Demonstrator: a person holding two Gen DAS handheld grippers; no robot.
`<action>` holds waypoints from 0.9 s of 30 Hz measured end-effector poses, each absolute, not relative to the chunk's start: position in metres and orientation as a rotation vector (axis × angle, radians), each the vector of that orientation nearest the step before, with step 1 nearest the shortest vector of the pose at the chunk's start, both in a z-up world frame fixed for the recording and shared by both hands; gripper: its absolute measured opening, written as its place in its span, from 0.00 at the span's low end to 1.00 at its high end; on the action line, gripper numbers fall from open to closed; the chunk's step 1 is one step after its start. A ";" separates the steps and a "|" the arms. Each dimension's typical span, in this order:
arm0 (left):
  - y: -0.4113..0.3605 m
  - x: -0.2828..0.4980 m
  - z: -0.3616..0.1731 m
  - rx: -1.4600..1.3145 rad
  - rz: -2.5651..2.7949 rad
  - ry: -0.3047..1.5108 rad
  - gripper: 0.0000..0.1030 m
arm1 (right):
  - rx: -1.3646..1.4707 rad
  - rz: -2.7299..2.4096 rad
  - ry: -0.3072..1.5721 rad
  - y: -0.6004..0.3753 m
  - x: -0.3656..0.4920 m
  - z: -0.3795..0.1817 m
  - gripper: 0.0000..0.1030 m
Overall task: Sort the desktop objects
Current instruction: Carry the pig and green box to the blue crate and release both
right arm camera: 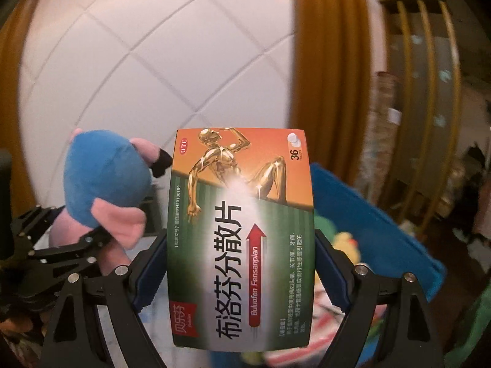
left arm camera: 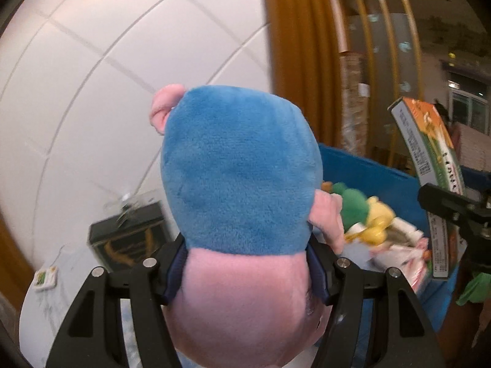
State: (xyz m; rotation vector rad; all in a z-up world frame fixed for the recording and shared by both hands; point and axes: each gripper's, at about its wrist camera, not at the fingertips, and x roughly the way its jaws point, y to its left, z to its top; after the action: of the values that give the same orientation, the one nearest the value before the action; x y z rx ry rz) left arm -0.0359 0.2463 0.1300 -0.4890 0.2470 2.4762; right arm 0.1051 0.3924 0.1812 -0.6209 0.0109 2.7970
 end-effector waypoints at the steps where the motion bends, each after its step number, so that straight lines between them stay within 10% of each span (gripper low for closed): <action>1: 0.258 -0.034 0.132 -0.479 2.461 0.250 0.63 | -0.615 2.773 0.023 0.404 0.107 0.181 0.85; 27: 0.451 -0.030 0.098 -0.691 2.252 0.491 0.74 | -0.896 2.565 0.130 0.589 0.073 0.099 0.85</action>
State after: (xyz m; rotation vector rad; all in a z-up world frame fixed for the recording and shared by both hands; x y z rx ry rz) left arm -0.0298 0.4511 0.0979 -0.6906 0.4914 2.2525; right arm 0.0733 0.5891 0.0993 -0.8962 0.1303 2.5647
